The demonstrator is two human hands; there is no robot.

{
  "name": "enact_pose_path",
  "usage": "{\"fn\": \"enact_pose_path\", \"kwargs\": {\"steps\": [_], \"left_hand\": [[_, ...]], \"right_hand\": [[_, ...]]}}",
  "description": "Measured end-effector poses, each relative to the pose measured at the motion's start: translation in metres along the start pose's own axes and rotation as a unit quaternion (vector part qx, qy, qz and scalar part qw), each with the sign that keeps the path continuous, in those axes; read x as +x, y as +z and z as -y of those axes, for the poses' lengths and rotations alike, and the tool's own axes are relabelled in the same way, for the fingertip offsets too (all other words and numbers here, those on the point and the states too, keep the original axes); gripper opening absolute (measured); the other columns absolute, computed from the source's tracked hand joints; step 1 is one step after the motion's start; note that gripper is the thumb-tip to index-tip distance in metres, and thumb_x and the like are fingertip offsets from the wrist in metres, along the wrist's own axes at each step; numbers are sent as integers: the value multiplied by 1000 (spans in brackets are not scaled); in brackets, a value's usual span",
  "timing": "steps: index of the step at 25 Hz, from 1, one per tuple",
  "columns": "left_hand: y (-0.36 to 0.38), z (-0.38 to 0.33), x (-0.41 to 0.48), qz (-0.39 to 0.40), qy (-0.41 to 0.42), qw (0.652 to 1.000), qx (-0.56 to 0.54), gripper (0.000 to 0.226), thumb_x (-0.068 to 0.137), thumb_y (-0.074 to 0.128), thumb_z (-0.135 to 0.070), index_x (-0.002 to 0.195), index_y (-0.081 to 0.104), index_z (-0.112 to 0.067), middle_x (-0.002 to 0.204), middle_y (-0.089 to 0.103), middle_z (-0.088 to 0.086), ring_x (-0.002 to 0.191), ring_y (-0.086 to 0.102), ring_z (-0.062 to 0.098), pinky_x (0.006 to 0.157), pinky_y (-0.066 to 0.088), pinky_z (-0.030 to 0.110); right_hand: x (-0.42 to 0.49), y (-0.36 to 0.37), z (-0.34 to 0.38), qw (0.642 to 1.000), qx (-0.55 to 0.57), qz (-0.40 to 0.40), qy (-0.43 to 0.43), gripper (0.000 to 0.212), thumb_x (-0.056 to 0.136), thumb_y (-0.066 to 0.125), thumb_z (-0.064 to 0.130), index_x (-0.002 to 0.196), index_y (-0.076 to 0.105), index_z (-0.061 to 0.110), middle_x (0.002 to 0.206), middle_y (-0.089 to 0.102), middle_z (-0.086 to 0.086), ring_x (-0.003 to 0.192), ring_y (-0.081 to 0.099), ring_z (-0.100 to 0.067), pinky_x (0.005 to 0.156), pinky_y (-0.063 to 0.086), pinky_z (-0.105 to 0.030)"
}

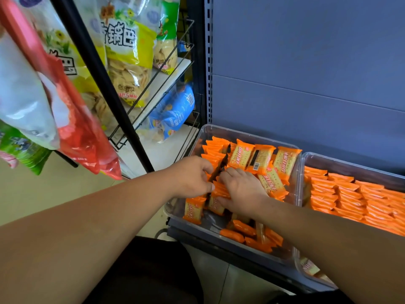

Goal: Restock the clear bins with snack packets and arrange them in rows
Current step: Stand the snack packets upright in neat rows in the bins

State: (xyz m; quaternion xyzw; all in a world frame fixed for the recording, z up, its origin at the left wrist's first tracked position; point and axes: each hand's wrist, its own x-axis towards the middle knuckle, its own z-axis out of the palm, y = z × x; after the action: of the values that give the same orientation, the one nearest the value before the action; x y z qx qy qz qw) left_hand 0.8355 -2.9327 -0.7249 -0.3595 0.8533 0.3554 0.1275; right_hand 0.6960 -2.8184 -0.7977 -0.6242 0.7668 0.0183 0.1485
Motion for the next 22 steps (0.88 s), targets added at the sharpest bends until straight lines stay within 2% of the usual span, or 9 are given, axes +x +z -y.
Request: {"fn": "enact_pose_path", "kwargs": {"steps": [4, 7, 10, 13, 15, 17, 18, 20, 22], "left_hand": [[3, -10, 4, -13, -8, 1000, 10, 51, 92, 78, -33, 140, 61, -25, 131, 65, -3, 118, 63, 15, 105, 54, 36], [5, -11, 12, -52, -20, 998, 36, 51, 92, 76, -34, 140, 62, -22, 137, 63, 0, 124, 61, 19, 107, 52, 39], [9, -21, 37, -96, -33, 993, 56, 48, 93, 74, -38, 137, 64, -21, 136, 64, 2, 127, 60, 22, 107, 51, 39], [14, -35, 75, -111, -25, 992, 50, 28, 94, 72, -36, 116, 73, -20, 114, 72, 2, 111, 66, 23, 99, 56, 40], [20, -43, 98, -116, -21, 993, 16, 20, 93, 73, -36, 101, 74, -18, 100, 73, 2, 101, 68, 25, 93, 57, 39], [29, -48, 111, -99, -28, 995, 1, 30, 92, 75, -42, 110, 72, -18, 105, 73, 2, 105, 68, 26, 94, 56, 36], [33, -49, 114, -92, -34, 995, 4, 35, 91, 76, -44, 113, 70, -18, 108, 73, 1, 107, 69, 24, 95, 56, 37], [40, -47, 121, -102, -41, 994, 6, 27, 88, 80, -43, 101, 67, -23, 95, 72, -2, 99, 70, 21, 84, 56, 34], [45, -46, 124, -112, -48, 992, -8, 25, 86, 83, -41, 93, 65, -25, 89, 69, -5, 93, 68, 18, 72, 50, 30]], "right_hand": [[0, -5, 4, 999, -40, 22, 10, 65, 95, 66, 52, 148, 43, 22, 149, 47, -4, 139, 44, -27, 115, 38, -43], [-7, -23, -2, 998, 50, 19, 18, 60, 90, 72, 53, 140, 52, 27, 138, 55, 2, 131, 51, -22, 106, 48, -41], [-18, -46, -35, 983, 173, -21, 55, 13, 91, 73, 40, 101, 66, 37, 109, 67, 12, 105, 65, -14, 87, 60, -36], [-23, -57, -75, 935, 295, -114, 164, 18, 89, 74, 25, 74, 66, 31, 83, 69, 13, 85, 69, -13, 78, 61, -33], [-17, -58, -96, 881, 391, -116, 241, 13, 88, 74, 16, 76, 72, 23, 79, 74, 2, 80, 74, -20, 77, 65, -39], [-4, -58, -108, 842, 439, -92, 299, 6, 87, 73, 15, 81, 74, 18, 74, 77, -9, 74, 77, -27, 75, 66, -44], [4, -59, -110, 838, 434, -88, 319, 4, 86, 72, 18, 84, 74, 15, 74, 77, -12, 71, 77, -28, 73, 66, -44], [17, -59, -106, 847, 398, -94, 339, 15, 85, 73, 26, 90, 69, 13, 82, 76, -11, 70, 74, -27, 64, 64, -36], [25, -57, -99, 855, 368, -94, 352, 30, 86, 76, 30, 105, 60, 14, 95, 70, -5, 80, 72, -26, 61, 56, -30]]}}
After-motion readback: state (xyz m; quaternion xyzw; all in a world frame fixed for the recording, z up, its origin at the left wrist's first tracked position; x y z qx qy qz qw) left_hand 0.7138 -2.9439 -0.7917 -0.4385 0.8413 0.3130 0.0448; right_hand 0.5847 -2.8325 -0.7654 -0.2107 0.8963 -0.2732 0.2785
